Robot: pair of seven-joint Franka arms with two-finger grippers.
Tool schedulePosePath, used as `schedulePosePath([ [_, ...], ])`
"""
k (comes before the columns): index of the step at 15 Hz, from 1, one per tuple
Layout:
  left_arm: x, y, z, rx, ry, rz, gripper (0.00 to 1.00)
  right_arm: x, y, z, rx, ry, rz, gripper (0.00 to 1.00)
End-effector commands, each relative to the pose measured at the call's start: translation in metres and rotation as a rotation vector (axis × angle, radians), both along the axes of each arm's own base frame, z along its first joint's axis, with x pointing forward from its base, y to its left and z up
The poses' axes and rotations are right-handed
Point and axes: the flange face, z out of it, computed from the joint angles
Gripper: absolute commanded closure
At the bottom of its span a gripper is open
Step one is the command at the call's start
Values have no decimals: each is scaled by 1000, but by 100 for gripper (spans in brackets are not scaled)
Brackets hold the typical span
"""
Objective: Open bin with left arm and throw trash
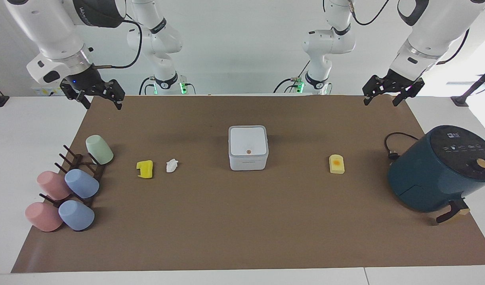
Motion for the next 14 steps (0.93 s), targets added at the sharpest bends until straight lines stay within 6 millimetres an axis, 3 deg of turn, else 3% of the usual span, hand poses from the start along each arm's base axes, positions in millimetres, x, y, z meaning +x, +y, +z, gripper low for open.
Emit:
schedulePosePath([
  [1, -8, 2, 1, 6, -22, -3, 0, -3, 1, 0, 17, -16, 0, 0],
  [7, -11, 15, 6, 9, -24, 21, 0, -3, 1, 0, 17, -16, -2, 0],
  [10, -12, 10, 7, 9, -34, 25, 0, -3, 1, 0, 17, -17, -2, 0],
  [11, -11, 1, 7, 7, -37, 19, 17, -3, 1, 0, 17, -17, -2, 0],
  [12, -12, -3, 6, 8, -35, 49, 47, -3, 0, -1, 19, -16, -3, 0],
  [13, -14, -16, 5, 6, -31, 60, 86, -3, 0, -2, 19, -13, -5, 0],
  [14, -17, -28, 0, 5, -28, 42, 100, -3, 0, -1, 19, -16, -3, 0],
])
